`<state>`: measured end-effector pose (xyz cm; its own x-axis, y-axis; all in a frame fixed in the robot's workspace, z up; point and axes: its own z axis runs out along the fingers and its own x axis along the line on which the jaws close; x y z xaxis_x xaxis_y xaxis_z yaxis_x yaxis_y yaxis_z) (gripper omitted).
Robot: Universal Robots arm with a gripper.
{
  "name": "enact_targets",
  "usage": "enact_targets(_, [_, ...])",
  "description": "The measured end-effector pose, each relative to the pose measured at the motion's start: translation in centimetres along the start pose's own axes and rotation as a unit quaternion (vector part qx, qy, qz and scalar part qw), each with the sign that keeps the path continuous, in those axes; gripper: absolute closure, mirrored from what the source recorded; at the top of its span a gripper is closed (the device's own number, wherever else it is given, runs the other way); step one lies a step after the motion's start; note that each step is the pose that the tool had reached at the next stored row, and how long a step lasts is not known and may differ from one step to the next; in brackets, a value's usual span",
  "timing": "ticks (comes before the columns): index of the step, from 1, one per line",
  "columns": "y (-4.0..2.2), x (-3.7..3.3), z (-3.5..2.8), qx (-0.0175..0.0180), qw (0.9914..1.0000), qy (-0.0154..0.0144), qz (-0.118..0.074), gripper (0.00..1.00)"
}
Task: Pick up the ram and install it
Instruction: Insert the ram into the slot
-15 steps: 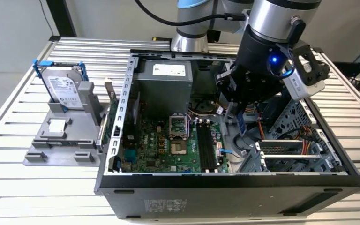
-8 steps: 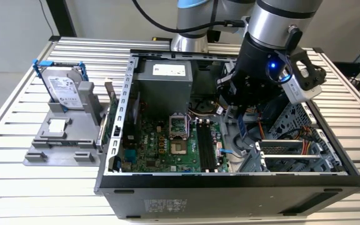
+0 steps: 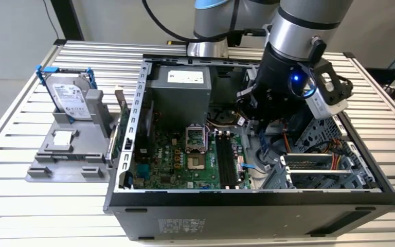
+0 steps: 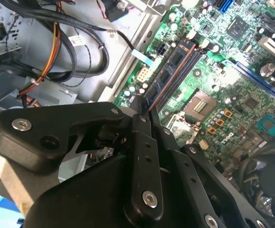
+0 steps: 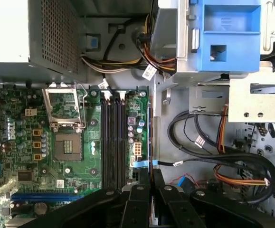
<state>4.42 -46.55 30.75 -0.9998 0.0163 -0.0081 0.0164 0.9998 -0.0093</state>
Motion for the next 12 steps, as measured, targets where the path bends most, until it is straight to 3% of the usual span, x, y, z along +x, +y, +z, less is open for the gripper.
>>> enact_targets(12, [0.01,0.7,2.18,0.0001,0.99999,0.0,0.003,1.0])
